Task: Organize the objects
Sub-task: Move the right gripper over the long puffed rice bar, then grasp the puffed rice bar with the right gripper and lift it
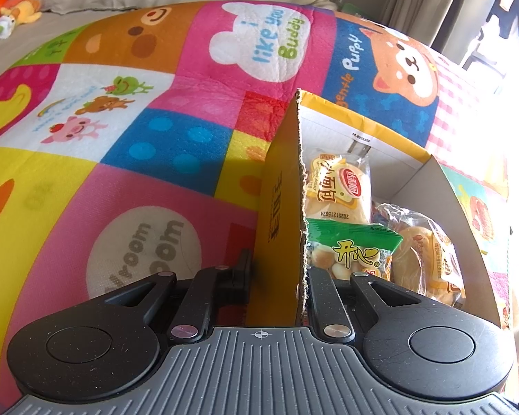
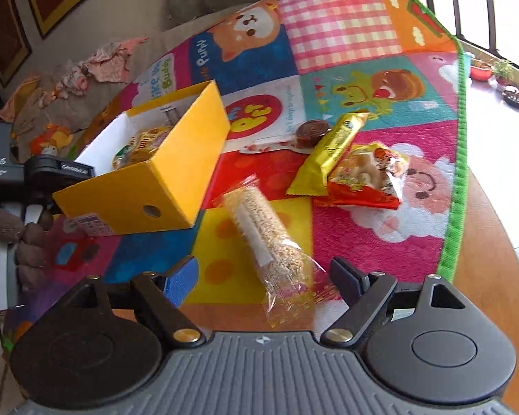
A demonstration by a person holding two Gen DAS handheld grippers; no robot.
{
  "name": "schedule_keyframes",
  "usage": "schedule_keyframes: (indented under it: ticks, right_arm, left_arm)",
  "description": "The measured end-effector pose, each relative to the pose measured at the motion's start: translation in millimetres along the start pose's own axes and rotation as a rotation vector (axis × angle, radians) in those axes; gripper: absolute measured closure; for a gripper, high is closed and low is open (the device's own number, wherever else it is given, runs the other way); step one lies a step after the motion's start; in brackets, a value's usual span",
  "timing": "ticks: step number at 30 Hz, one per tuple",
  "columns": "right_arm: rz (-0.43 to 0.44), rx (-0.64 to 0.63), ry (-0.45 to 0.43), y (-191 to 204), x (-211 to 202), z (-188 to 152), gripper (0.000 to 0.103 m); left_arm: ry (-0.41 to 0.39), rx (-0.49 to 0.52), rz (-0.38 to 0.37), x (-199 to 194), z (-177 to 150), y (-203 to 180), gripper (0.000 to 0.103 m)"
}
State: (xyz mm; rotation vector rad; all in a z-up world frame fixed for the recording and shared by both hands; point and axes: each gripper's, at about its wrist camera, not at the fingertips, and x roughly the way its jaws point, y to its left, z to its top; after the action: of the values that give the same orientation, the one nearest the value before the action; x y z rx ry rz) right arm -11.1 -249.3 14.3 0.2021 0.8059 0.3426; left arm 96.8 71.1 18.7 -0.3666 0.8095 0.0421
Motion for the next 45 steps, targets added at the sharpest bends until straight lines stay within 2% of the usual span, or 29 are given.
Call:
schedule_keyframes:
  ticks: [3, 7, 16, 19, 21, 23, 31, 35, 41, 45]
  right_arm:
    - [0.041, -0.078, 0.004, 18.9, -1.5, -3.8, 0.02]
    - [-0.042, -0.172, -0.037, 33.5, -5.0, -4.9, 0.02]
    - [-0.093, -0.18, -0.052, 25.1, -2.0, 5.6, 0.021]
    - [-0.11, -0.206, -0.049, 26.1, 3.8, 9.2, 0.027]
    - [-0.109, -0.22, -0.048, 27.0, 7.9, 11.6, 0.037]
    - [-0.101, -0.224, -0.046, 27.8, 11.5, 13.8, 0.042]
    - [-0.099, -0.266, -0.013, 33.1, 29.7, 13.4, 0.048]
    - [-0.112, -0.291, 0.002, 35.6, 29.8, 12.9, 0.074]
    - [-0.12, -0.302, 0.002, 34.2, 7.7, 16.3, 0.074]
    - [-0.08, -0.276, -0.002, 30.7, -17.7, 25.4, 0.074]
  left_arm:
    - [-0.001, 0.0, 0.0, 0.0, -0.2, -0.1, 0.087]
    - [-0.001, 0.001, -0.001, -0.2, -0.3, -0.1, 0.087]
    - [-0.002, 0.0, -0.001, -0.2, -0.4, 0.0, 0.087]
    - [-0.002, 0.0, -0.001, -0.5, -0.6, -0.1, 0.087]
    - [-0.002, -0.001, -0.001, -0.4, -0.5, -0.2, 0.087]
    - [-0.002, 0.0, -0.001, -0.4, -0.6, 0.0, 0.087]
    - [-0.002, 0.0, -0.001, -0.5, -0.8, 0.1, 0.087]
    - [-0.002, 0.0, -0.001, -0.7, -0.6, -0.4, 0.087]
    - [0.004, 0.008, 0.006, -0.8, -0.1, -1.3, 0.088]
    - [0.004, 0.022, 0.013, -0.4, 0.5, -3.2, 0.088]
